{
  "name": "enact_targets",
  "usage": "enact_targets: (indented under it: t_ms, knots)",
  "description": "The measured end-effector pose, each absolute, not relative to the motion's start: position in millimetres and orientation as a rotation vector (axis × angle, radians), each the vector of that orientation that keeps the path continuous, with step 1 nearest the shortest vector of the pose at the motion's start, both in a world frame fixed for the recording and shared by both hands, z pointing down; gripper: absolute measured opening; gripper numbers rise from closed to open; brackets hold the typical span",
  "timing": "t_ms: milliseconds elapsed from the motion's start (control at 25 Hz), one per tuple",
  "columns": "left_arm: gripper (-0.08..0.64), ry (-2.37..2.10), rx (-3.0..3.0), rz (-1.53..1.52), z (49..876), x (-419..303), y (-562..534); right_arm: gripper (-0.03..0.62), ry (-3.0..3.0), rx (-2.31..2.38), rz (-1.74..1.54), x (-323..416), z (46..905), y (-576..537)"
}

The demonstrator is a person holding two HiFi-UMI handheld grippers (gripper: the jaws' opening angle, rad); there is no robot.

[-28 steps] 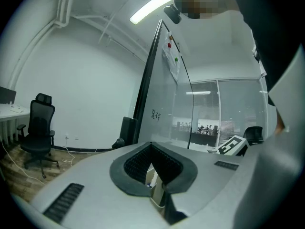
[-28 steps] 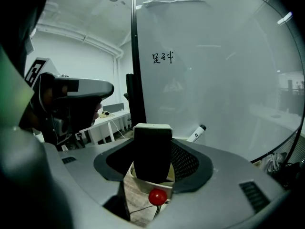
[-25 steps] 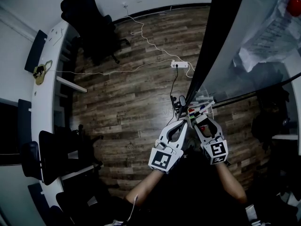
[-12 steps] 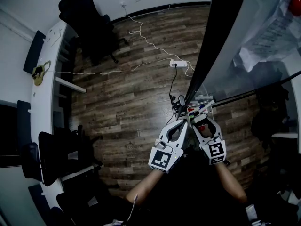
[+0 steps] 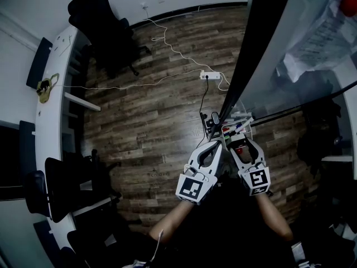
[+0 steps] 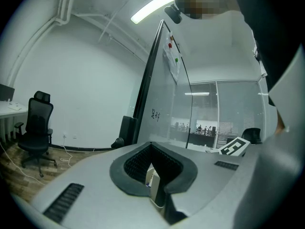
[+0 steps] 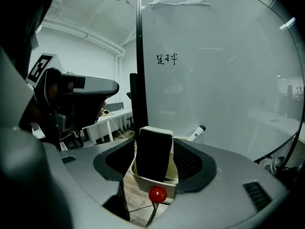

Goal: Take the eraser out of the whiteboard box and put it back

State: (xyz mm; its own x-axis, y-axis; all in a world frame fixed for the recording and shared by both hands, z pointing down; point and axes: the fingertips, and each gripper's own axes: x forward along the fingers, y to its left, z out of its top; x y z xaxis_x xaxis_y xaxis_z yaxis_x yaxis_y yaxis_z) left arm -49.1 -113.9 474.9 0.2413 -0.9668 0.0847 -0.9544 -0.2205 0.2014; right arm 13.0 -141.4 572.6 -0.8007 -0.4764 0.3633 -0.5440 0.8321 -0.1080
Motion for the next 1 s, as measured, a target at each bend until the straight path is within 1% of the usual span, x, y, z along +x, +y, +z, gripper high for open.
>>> enact_targets:
  t_ms: [680,720,760,800,840,920,1000]
  knots:
    - [0.005,-1.791,2.342,-0.093,475,-46,-101,0.238,-2.714,0.882,0.273,28,557,-133]
    - [0.006,-1.79,2.343,-0.097,474,-46,-101,0.216,-2.712,0.899,0.269,30,556,-132]
    - [0.005,-1.788,2.341,-0.103,472,-45,-101,0.161,-2.708,0.921,0.262,31,555,-132]
    - [0.006,-1.784,2.339,-0.109,471,-45,-100,0.093,-2.704,0.942,0.259,33,554,-133]
    - [0.006,-1.781,2.338,-0.113,470,-45,-100,0.056,-2.699,0.956,0.261,34,554,-132]
    - [0.006,-1.778,2.341,-0.115,470,-44,-98,0.026,-2.694,0.968,0.276,36,555,-131]
    - [0.006,-1.774,2.339,-0.124,468,-44,-97,0.017,-2.694,0.973,0.288,37,555,-130]
